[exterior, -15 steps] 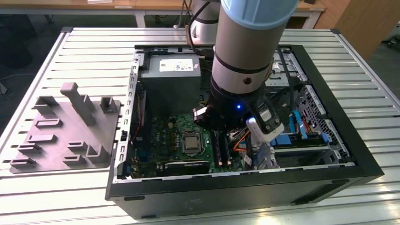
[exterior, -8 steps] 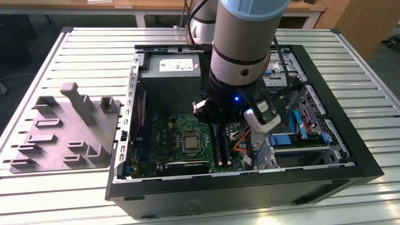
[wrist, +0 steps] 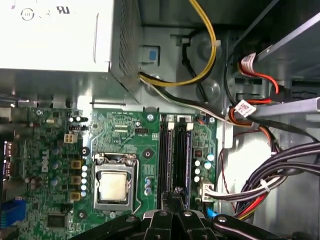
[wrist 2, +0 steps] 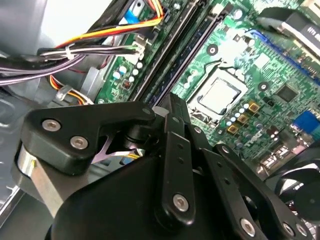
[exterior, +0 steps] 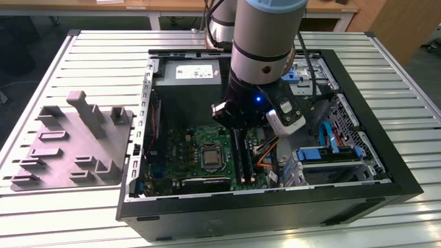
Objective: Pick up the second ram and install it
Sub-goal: 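Press down the second ram until it locks into place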
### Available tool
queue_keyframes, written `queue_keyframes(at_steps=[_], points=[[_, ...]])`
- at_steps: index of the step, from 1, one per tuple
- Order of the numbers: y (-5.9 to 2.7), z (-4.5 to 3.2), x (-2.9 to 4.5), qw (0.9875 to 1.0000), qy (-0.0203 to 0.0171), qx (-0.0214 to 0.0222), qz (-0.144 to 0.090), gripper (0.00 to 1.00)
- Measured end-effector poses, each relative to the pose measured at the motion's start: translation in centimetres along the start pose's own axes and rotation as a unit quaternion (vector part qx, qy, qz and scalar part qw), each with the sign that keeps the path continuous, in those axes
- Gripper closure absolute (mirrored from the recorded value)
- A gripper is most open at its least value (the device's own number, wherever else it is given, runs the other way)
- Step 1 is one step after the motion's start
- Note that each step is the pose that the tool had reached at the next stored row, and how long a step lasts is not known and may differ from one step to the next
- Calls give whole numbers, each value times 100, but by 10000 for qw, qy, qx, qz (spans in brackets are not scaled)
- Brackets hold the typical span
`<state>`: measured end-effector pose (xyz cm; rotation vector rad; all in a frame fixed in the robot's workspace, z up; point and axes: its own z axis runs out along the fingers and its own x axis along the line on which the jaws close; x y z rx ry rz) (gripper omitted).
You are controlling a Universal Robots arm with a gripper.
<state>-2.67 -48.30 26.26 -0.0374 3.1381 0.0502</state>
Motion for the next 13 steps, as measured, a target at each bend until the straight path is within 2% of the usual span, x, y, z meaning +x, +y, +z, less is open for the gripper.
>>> queue_keyframes(at_steps=[6, 13], points=[[7, -124, 0, 10000, -1, -2, 1, 90], [8, -139, 0, 10000, -1, -2, 1, 90]])
